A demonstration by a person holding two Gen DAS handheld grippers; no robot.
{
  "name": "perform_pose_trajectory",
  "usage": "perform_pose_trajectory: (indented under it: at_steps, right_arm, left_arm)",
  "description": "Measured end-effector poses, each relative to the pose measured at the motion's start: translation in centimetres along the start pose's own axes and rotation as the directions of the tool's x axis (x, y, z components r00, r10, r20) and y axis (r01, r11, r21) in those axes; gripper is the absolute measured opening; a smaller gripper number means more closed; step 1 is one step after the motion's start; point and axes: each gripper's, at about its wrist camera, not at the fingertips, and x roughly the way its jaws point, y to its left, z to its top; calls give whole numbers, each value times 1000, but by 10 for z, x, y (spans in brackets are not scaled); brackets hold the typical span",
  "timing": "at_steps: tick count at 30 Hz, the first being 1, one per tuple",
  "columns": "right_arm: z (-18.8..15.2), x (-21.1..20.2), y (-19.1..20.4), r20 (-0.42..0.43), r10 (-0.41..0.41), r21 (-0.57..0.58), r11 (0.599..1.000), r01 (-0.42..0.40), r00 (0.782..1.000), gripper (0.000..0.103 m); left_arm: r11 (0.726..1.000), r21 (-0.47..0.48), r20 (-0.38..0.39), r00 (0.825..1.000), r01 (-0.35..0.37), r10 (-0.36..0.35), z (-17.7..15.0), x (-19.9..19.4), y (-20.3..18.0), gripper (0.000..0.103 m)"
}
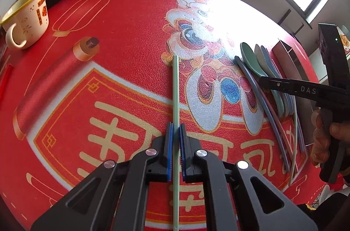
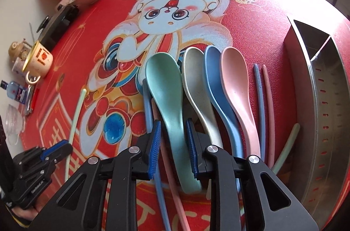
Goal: Organize utensils
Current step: 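Grasp the green spoon with the right tool while the left tool holds the chopstick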
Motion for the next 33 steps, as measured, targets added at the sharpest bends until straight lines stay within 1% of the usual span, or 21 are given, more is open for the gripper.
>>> perform_pose_trajectory:
  at_steps: [2, 4, 11, 16, 25, 29, 33]
  right_arm:
    - [-2, -1, -1, 5, 5, 9, 1000, -5, 1000, 19]
    - [-4, -2, -1, 2, 23, 18, 1000, -23, 1000, 14]
    - [-19, -12, 2, 21, 70, 16, 997, -70, 997, 13]
    - [-26, -32, 4, 71, 119, 2, 993, -119, 990, 13]
    - [-29, -63, -14, 167, 81, 35, 995, -88, 983, 13]
    - [-31, -78, -31, 215, 67, 71, 994, -84, 974, 13]
    - [-35, -94, -53, 258, 44, 119, 990, -77, 965, 13]
  left_arm:
    - [1000, -1, 0, 1000, -1, 1, 1, 1, 0, 8]
    - [1000, 1, -1, 1000, -5, 5, 2, 1, 0, 8]
    - [1000, 15, -2, 1000, -24, 24, 5, 4, -4, 8]
    - [999, 25, 1, 999, -35, 35, 5, 4, -6, 8]
    - [997, 41, 2, 998, -63, 63, 4, 4, -14, 8]
    - [997, 26, -1, 997, -77, 77, 5, 4, -15, 8]
    - [994, 39, 2, 994, -106, 106, 4, 5, -19, 8]
